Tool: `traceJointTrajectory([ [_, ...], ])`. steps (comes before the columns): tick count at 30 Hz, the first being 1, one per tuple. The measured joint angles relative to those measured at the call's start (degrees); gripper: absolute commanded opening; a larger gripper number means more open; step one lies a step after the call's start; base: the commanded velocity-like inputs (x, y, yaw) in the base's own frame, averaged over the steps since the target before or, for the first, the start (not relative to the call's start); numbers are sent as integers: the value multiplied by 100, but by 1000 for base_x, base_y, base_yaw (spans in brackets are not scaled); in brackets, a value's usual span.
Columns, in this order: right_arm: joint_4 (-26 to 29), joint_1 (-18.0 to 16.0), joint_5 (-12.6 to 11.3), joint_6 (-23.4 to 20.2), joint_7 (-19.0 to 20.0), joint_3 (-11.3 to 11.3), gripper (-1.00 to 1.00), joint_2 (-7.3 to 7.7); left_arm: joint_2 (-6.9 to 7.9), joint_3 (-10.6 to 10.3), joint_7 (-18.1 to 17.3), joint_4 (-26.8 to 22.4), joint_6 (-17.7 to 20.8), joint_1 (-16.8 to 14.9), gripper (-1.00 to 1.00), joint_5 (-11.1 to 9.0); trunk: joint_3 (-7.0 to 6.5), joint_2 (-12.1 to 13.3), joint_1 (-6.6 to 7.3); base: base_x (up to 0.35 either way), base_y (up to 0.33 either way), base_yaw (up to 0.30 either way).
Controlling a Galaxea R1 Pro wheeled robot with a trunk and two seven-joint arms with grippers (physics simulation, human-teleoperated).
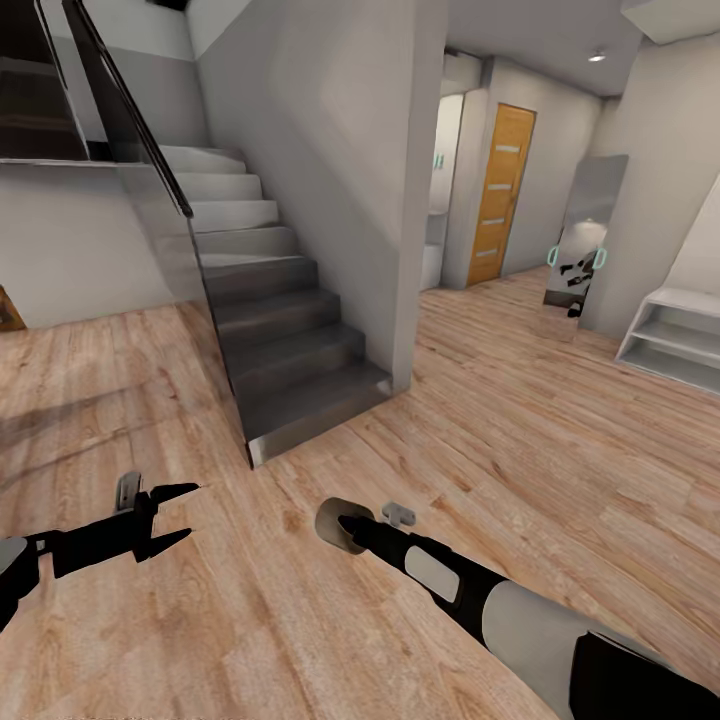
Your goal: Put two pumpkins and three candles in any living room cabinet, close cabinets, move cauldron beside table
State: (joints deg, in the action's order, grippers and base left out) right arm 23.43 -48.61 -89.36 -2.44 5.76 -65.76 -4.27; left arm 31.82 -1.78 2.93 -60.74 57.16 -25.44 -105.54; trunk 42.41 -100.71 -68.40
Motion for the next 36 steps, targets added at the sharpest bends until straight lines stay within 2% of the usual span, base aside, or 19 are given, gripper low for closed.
traceJointTrajectory([
  [11, -3, 0, 15, 29, 0, -2, -100, -4, -5, -1, 2, 0, 0, 0, 100, 6, -247, 441, 242, 0, 0, 230],
  [14, -7, 1, 6, 38, 0, -110, -100, -4, -5, -4, 2, 0, 0, 0, 100, 5, -314, 562, 308, 0, 0, 230],
  [21, -10, 1, -1, 49, -1, -198, -100, -3, -5, -5, 2, 0, 0, 0, 100, 2, -349, 563, 309, 27, 12, 230],
  [31, -2, 1, 18, 112, 1, -203, -100, -23, 2, 4, 2, 31, 1, -1, 100, 6, -401, 563, 311, 256, 164, 229],
  [33, 0, 2, 90, 256, -1, -220, -100, -27, 1, 4, 0, 39, 1, -1, 100, 6, -412, 563, 311, 282, 221, 228],
  [36, 2, 5, 366, 326, -21, -266, -100, -52, 1, 4, -1, 42, 1, -1, 100, 6, -427, 563, 311, 279, 234, 202],
])
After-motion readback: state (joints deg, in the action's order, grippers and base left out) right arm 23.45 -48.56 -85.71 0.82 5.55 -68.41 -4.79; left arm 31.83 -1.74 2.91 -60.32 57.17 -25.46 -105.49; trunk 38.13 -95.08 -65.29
